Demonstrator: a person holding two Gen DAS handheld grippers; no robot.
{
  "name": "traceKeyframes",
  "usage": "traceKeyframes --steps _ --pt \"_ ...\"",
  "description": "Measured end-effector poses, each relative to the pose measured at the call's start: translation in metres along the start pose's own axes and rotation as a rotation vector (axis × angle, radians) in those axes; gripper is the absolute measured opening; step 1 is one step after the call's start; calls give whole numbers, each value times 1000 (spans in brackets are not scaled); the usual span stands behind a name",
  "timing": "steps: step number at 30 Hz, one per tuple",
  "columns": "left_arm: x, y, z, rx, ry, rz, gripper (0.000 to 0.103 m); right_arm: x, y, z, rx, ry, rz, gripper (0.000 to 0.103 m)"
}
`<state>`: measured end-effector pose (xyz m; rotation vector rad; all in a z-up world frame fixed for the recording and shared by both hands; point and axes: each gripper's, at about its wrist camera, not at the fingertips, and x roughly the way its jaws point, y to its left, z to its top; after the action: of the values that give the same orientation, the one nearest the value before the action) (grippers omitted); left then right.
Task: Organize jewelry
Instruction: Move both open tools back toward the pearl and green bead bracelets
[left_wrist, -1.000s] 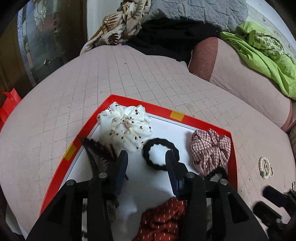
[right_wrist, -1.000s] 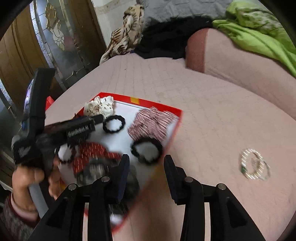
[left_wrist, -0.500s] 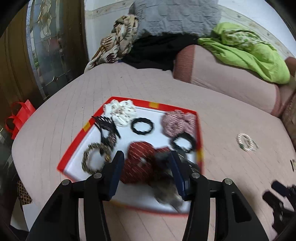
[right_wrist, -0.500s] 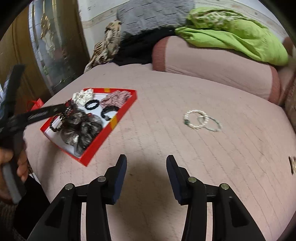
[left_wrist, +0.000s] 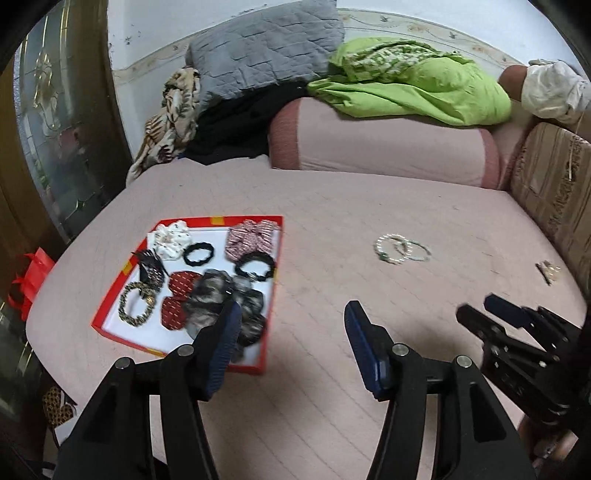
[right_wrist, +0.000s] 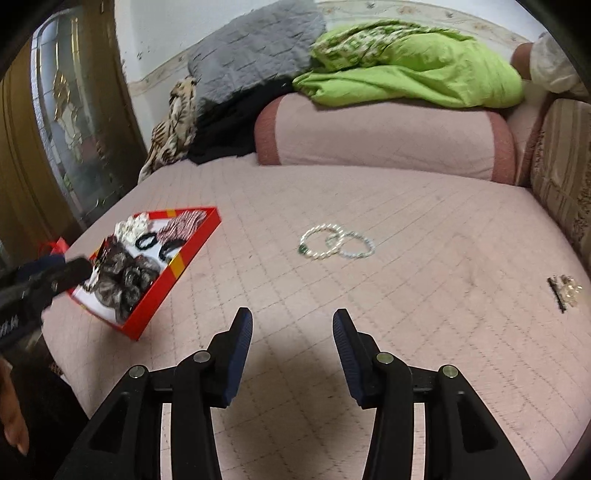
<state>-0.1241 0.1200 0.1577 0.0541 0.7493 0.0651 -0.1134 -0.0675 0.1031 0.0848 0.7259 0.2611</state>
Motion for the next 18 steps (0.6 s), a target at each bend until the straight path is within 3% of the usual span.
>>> traceKeyframes --steps 5,12,18 --pt "-17 -9 -2 -30 38 -37 57 -10 -9 1 44 -11 -7 52" --pt "-45 -13 -12 -7 -16 -39 60 -21 -8 -5 59 -17 -36 54" --pt "-58 1 -13 -56 -12 -47 60 -35 4 -5 46 -20 -50 54"
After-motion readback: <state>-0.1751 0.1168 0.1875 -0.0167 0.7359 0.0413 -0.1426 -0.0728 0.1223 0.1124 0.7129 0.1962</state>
